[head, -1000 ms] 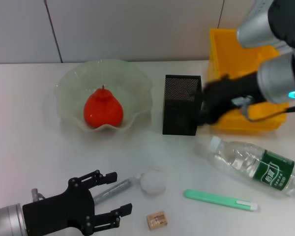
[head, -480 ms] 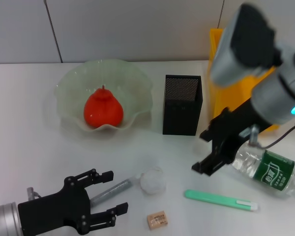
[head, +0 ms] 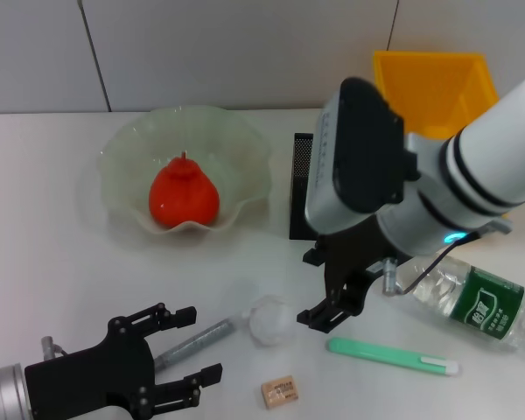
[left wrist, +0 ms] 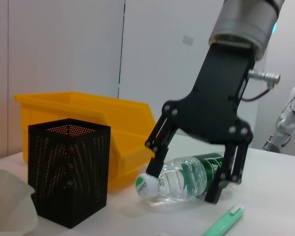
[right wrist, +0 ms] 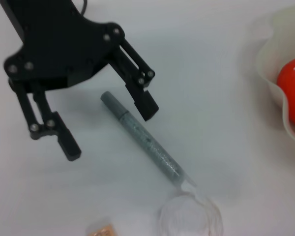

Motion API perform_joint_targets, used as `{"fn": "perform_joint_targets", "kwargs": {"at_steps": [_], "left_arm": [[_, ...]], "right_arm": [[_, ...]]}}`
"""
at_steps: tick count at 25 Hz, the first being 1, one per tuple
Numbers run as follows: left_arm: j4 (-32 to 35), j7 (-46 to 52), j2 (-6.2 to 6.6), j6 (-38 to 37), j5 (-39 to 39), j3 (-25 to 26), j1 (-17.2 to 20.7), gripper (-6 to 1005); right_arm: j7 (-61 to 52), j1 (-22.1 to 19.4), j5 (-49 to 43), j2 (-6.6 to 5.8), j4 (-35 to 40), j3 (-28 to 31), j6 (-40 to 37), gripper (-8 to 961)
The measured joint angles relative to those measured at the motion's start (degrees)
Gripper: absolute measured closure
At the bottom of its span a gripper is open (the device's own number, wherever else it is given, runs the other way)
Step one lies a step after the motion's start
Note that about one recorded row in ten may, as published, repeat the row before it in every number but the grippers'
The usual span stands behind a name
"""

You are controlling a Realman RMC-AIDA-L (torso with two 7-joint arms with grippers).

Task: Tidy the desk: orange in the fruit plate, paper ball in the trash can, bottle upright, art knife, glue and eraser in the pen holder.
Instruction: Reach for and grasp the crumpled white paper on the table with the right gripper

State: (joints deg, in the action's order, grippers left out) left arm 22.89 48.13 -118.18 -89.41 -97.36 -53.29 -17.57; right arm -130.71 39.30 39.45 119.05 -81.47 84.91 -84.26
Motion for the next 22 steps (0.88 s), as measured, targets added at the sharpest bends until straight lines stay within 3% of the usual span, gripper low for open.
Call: {"fn": "perform_joint_targets", "kwargs": {"at_steps": [9,22], "left_arm": [[0.2,0.0,0.16,-0.1,-0.1,-0.1,0.2,205],[0.2,0.1,0.11,-0.1,-0.1,-0.2,0.2,205]], "right_arm": [[0.0,0.4,1.6,0.27,7.7,-4.3,9.3,186],[0.1,2.3,4.6,0.31,14.1,-7.8,14.1,192]]}}
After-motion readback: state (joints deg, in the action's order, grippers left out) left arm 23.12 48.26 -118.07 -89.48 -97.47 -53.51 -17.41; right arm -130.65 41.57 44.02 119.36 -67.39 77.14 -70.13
